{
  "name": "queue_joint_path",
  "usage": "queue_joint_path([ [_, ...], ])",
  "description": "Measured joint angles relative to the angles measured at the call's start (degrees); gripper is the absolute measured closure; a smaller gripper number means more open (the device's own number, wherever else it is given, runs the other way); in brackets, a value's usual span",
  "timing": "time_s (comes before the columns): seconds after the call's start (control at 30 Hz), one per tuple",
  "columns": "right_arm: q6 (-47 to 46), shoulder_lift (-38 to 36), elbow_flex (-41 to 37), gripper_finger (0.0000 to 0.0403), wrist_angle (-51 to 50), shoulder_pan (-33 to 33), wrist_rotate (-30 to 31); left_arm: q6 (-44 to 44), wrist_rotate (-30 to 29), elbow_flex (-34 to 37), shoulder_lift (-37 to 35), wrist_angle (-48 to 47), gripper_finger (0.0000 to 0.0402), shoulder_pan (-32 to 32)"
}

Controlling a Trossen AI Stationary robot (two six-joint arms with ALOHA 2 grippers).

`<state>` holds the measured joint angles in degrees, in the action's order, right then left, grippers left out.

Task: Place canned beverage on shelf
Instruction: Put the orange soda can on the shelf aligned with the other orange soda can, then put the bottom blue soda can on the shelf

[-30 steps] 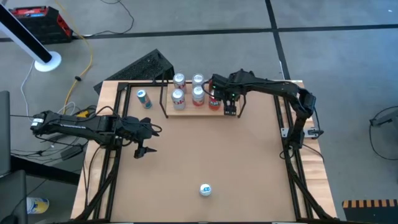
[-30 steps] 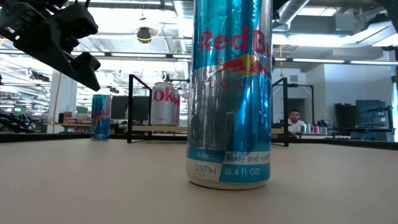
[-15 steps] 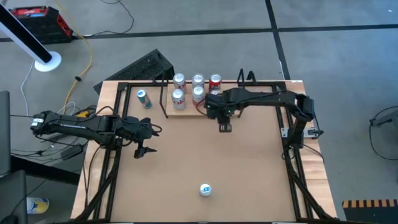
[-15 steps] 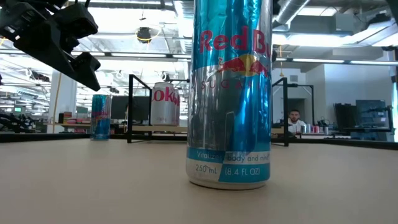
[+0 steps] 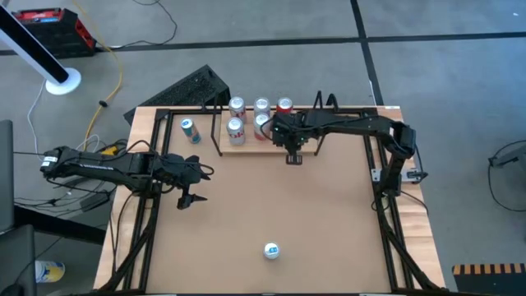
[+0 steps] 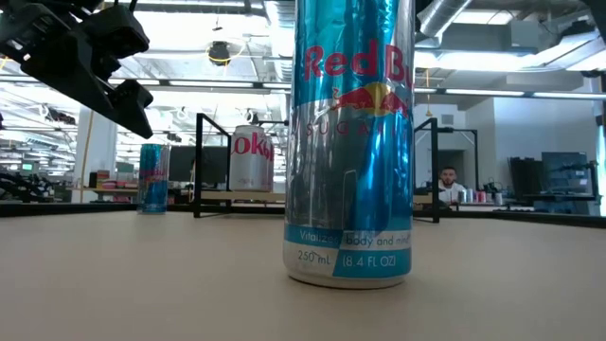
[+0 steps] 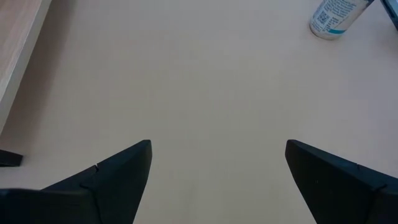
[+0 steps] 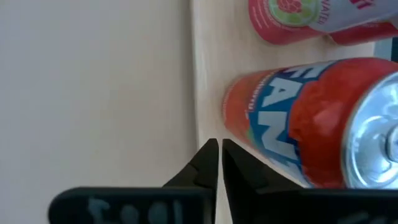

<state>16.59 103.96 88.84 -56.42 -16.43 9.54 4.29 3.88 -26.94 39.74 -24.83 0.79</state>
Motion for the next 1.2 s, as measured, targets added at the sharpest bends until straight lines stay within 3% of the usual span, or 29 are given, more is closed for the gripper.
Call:
queue_joint_path([
  [0.4,0.79,0.00,0.00,0.0383,0.26,-0.65,-0.74,0.03,0.00,0.00,0.00,-0.10,0.0047,-0.01],
  [0.63,-3.56,-1.40,-0.02,0.0344,-2.15,3.55,-14.81,0.03,0.00,0.00,0.00,-0.12,0.0047,0.00],
  [0.83,-15.31,-4.08,-0.02,0.0336,0.01,11.96,-21.72,-0.07,-0.02,0.00,0.00,-0.10,0.0047,-0.01],
  [1.07,-24.92,-4.27,0.00,0.0335,12.52,26.92,-21.54,-0.09,0.00,0.00,-0.01,-0.09,0.0047,0.00],
  [1.2,-27.30,-3.43,0.00,0.0335,19.45,33.41,-17.95,-0.07,0.00,0.00,0.00,-0.10,0.0047,0.00],
])
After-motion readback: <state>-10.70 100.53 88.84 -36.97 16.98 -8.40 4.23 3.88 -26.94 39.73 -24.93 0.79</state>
